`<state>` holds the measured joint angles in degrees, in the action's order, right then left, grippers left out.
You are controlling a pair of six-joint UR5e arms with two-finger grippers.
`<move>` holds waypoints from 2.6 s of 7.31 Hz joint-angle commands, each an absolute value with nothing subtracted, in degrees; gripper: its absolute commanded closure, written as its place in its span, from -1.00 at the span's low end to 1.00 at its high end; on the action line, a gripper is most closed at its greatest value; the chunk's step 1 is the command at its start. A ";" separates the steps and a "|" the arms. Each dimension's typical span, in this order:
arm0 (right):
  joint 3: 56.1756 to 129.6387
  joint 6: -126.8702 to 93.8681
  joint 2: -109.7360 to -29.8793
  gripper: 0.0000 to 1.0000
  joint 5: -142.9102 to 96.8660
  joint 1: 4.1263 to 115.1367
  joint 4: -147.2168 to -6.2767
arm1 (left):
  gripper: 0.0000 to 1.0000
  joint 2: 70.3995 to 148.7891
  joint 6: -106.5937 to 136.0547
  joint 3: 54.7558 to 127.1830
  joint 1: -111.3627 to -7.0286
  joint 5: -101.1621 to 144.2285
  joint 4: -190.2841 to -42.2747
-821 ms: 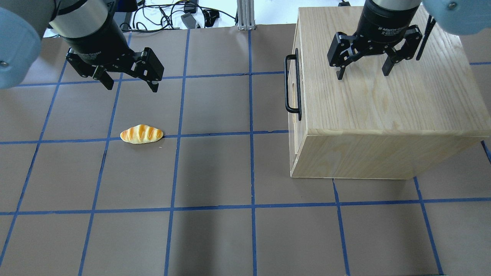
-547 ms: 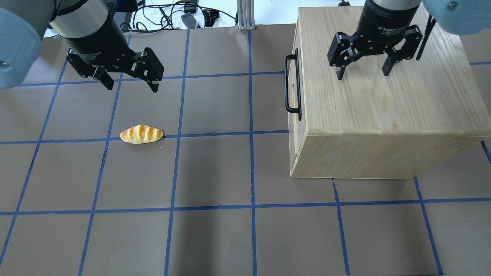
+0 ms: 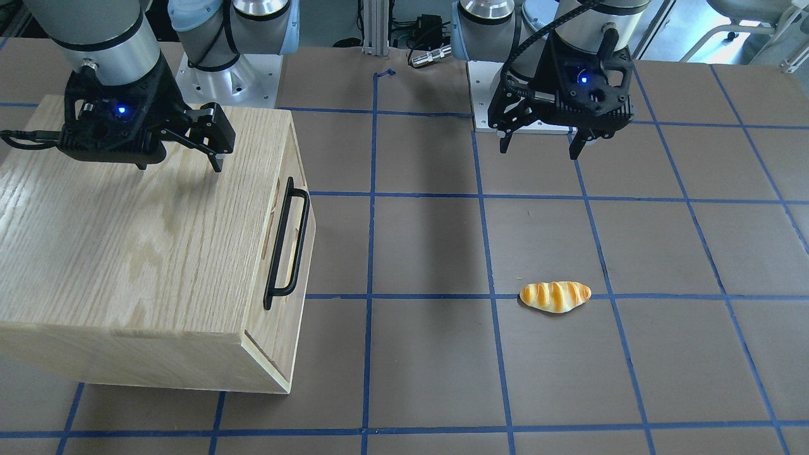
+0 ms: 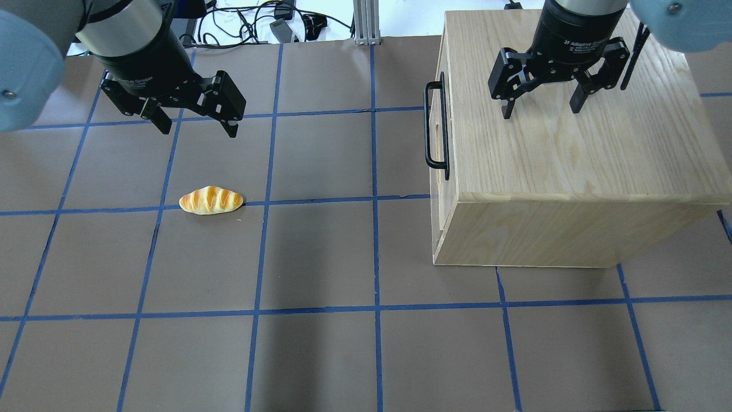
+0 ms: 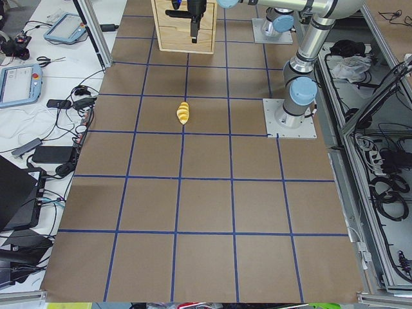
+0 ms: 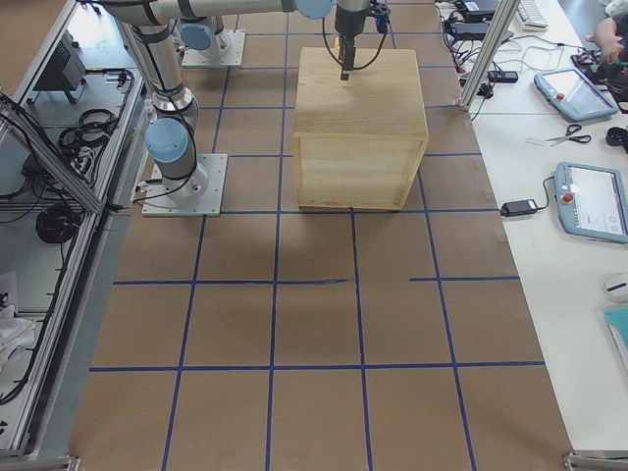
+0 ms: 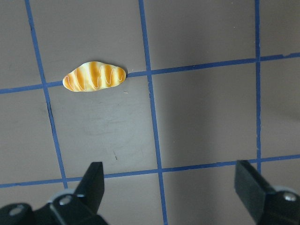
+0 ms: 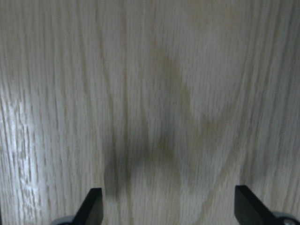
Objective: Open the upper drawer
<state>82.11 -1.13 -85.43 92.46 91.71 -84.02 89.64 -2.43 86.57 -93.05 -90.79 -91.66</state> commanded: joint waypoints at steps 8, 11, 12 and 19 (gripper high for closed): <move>82.09 -1.14 -85.43 -1.00 92.46 91.76 -84.02 | -1.00 91.66 1.85 86.31 -93.34 -89.65 -89.12; 82.09 -1.14 -85.43 -1.00 92.46 91.76 -84.02 | -1.00 96.92 7.08 86.57 -94.13 -73.96 -85.71; 82.09 -1.06 -85.43 -1.00 92.46 91.76 -84.02 | -1.00 99.64 11.99 86.75 -94.13 -66.69 -81.78; 82.09 -1.14 -85.43 -1.00 92.46 91.76 -84.02 | -1.00 109.50 23.99 87.28 -103.88 -61.15 -63.37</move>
<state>82.11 -1.11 -85.43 92.46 91.75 -84.02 108.12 23.54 87.27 -102.45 -59.17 -65.27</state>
